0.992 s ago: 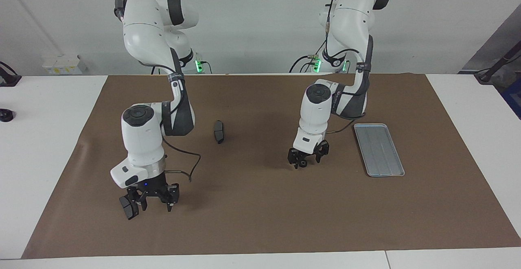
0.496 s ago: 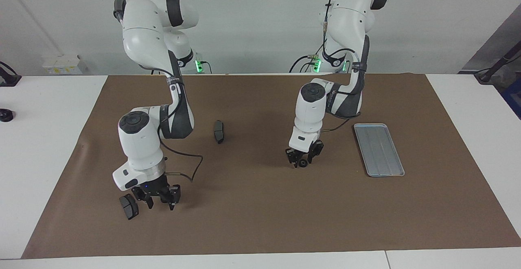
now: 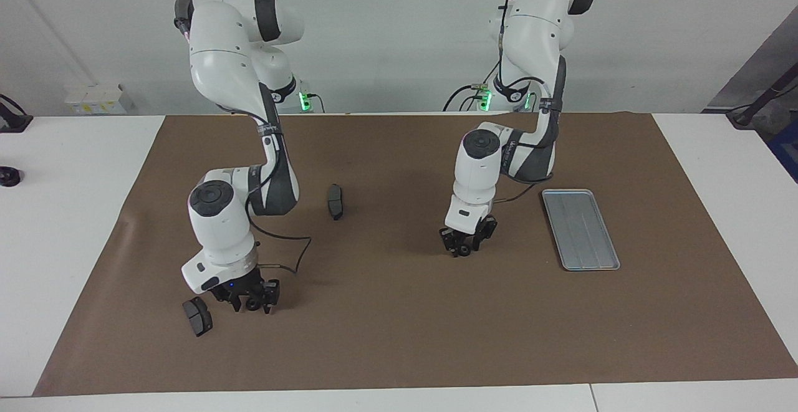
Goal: Pick bearing gear from pile to tray
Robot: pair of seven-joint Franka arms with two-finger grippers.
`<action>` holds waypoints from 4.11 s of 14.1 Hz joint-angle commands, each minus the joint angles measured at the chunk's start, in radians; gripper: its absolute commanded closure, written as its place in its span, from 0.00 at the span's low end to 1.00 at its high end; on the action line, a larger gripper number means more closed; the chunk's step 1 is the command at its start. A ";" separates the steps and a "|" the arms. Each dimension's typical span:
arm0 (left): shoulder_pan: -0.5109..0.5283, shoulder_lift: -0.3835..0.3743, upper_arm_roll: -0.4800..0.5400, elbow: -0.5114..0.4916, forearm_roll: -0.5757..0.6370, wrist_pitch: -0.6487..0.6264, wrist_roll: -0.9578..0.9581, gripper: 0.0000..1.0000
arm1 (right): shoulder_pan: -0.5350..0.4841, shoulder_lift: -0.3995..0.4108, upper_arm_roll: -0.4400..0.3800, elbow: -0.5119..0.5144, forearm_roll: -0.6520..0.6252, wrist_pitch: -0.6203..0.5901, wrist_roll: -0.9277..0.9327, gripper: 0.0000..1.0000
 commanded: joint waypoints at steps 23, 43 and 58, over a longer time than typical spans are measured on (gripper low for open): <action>0.540 -0.357 0.003 -0.317 -0.248 -0.110 0.838 1.00 | 0.223 -0.012 0.059 0.107 -0.004 0.045 -0.005 0.91; 0.416 -0.349 -0.001 -0.007 -0.180 -0.371 0.851 0.00 | 0.637 0.029 0.059 0.082 -0.001 0.354 0.441 0.19; 0.037 -0.007 0.008 0.037 0.027 -0.041 0.113 0.00 | 0.061 -0.023 0.051 0.084 -0.009 -0.082 -0.017 0.21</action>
